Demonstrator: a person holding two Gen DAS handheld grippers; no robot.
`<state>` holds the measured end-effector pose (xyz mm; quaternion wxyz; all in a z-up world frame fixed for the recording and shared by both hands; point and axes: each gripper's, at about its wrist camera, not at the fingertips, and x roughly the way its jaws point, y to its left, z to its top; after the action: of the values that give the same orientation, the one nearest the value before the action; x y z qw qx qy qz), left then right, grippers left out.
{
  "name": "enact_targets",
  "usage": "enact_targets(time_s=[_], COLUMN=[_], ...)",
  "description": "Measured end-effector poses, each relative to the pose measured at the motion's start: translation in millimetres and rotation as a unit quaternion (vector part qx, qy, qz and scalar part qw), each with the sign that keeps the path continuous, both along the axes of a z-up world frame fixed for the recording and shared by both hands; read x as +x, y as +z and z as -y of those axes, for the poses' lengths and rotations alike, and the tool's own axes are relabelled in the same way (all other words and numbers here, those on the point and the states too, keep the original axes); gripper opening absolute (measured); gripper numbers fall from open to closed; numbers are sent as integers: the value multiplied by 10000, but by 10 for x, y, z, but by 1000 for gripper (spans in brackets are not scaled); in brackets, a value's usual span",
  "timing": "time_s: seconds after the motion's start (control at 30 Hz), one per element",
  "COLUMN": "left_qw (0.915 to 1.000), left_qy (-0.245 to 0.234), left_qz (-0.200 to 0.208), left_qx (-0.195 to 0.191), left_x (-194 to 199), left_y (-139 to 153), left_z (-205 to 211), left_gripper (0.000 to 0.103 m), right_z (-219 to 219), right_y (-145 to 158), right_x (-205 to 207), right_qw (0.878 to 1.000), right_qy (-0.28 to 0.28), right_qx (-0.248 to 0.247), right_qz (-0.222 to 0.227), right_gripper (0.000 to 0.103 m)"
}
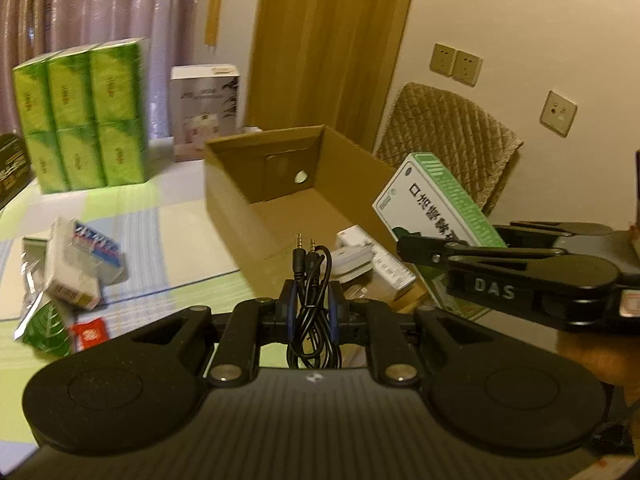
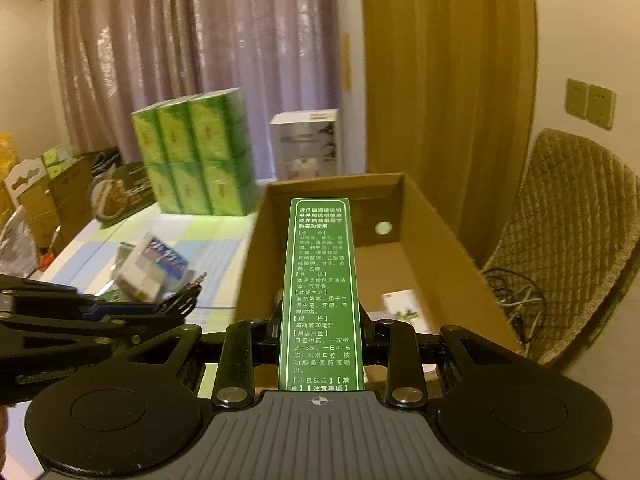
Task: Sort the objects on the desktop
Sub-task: 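Open both grippers to drop the cable and green box into the box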
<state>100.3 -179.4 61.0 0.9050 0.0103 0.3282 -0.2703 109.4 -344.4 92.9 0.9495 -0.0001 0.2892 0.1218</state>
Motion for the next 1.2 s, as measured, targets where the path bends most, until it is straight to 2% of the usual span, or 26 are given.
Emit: enact_targets(time_s=[0.5,0.97,1.03,1.07,1.2], left_qw=[9996,9993,9993,9993,9995], left_qy=[-258,-219,-165,-159,-167], left_qz=[-22,-223,-210,-201,-166], left_qx=[-81,-214,-266,-280,-228], left_x=[306,577,602,606,583], left_y=[7,-127,-144,-150,-170], left_z=[514,643,631,623,588], left_gripper=[12,12,18,25,25], right_z=[416,485,487,487,484], right_y=[-128,-130,-128,-131,-136], right_x=[346,547,563,572,594], right_qw=[9997,9997,9997,9997,9997], right_qy=[-219,-225,-228,-229,-215], right_qx=[-67,-73,-69,-66,-83], right_qz=[-88,-73,-72,-72,-67], right_gripper=[27,27,27,27,27])
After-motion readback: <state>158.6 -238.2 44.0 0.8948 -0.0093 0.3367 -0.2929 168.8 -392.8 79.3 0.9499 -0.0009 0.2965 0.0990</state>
